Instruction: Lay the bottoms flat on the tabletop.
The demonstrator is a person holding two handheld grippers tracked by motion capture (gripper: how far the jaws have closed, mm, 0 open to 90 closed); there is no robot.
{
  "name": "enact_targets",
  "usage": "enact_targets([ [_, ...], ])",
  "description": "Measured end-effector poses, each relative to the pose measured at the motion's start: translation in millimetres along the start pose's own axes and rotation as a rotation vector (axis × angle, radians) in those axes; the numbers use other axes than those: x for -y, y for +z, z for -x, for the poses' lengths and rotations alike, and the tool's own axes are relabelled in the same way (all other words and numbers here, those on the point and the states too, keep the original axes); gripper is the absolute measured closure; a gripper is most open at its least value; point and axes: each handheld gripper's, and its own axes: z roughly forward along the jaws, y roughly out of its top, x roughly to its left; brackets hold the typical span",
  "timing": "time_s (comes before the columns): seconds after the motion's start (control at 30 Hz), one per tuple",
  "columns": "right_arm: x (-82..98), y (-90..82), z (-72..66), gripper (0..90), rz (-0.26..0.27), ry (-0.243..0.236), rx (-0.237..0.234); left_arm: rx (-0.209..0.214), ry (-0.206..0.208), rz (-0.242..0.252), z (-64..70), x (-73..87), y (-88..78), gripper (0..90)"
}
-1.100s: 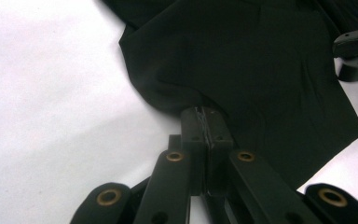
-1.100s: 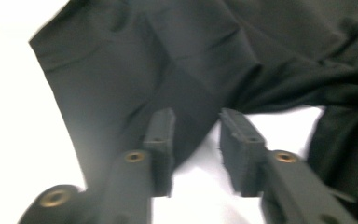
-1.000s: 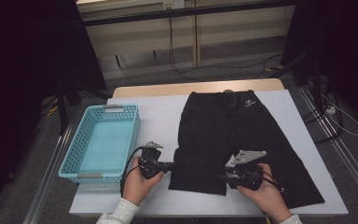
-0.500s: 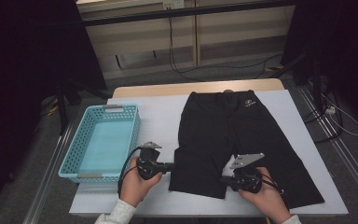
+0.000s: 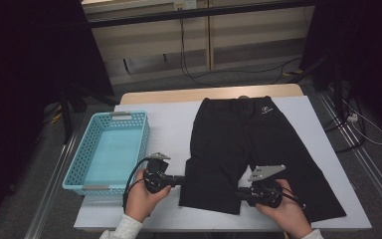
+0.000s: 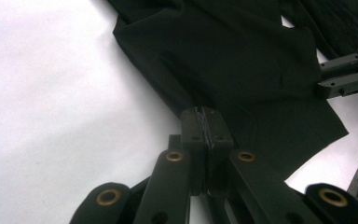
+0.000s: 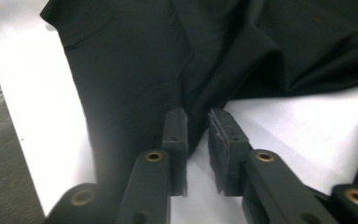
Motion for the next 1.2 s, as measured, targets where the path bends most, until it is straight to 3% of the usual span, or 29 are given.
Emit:
enact_targets([
  [0.17, -4.8, -3.5, -3.6, 67.5, 0.044, -0.038, 0.038, -0.005, -0.003, 0.003, -1.6, 0.7, -1.1, 89.0],
  [0.33, -11.7, -3.1, -11.7, 62.1, 0.080, -0.081, 0.041, -0.011, -0.005, -0.001, -3.9, 0.9, 4.6, 89.0],
  [0.6, -21.8, 6.9, -24.2, 67.2, 0.093, -0.165, 0.036, -0.014, -0.009, 0.005, -6.1, 0.5, 6.2, 88.9],
  [0.77, -21.3, 19.5, -29.0, 64.1, 0.044, -0.166, 0.006, -0.006, -0.009, -0.001, -5.0, 0.0, 5.6, 88.9],
  [0.93, -17.6, 31.5, -28.8, 47.7, 0.005, -0.164, -0.038, -0.009, -0.015, 0.014, -4.9, -0.8, 1.6, 88.9],
  [1.07, -16.5, 31.6, -31.7, 51.2, 0.001, -0.192, -0.039, -0.008, -0.013, 0.001, -4.3, -0.1, 4.0, 88.9],
  [1.2, -15.6, 29.4, -33.1, 76.0, -0.008, -0.201, -0.069, -0.001, -0.011, -0.001, -2.8, -0.4, 3.5, 88.9],
])
